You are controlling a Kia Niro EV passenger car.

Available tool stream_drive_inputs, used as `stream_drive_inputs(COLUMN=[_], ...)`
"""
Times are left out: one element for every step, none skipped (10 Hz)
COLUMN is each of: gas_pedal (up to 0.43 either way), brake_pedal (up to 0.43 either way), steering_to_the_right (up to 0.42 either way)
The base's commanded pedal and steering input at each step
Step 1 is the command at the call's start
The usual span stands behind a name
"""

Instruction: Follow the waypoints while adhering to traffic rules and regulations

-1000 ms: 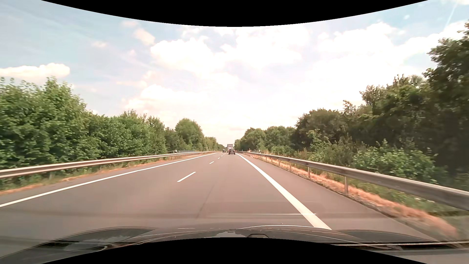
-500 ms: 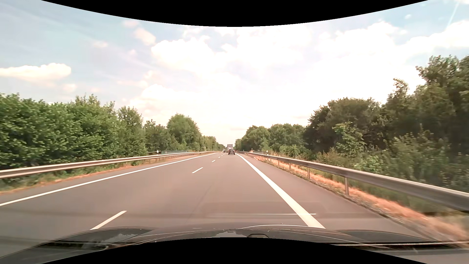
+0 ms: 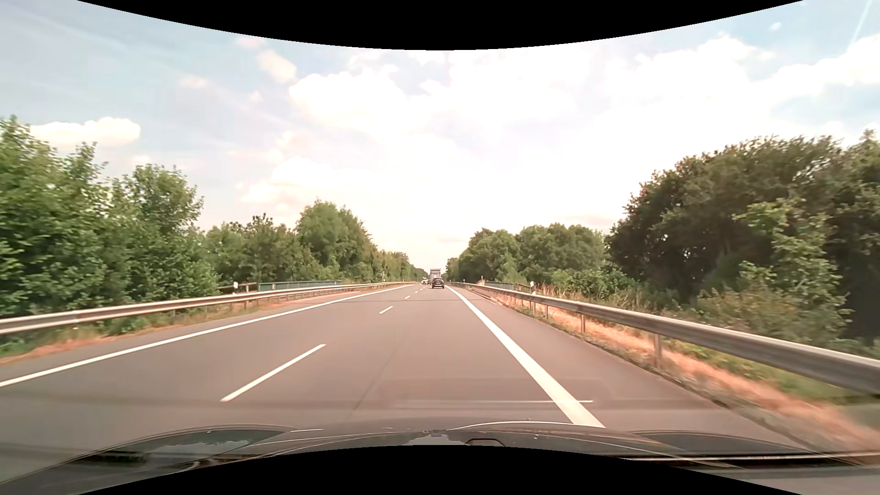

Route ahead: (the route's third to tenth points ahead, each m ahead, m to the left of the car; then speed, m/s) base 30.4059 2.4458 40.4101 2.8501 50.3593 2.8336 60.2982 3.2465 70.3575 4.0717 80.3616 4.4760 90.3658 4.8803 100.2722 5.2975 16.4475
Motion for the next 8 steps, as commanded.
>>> stream_drive_inputs(gas_pedal=[0.15,0.15,0.15,0.157,0.169,0.169,0.177,0.209], brake_pedal=[0.0,0.0,0.0,0.0,0.0,0.0,0.0,0.0], steering_to_the_right=[-0.009,-0.006,-0.005,-0.006,-0.007,-0.007,-0.007,-0.007])
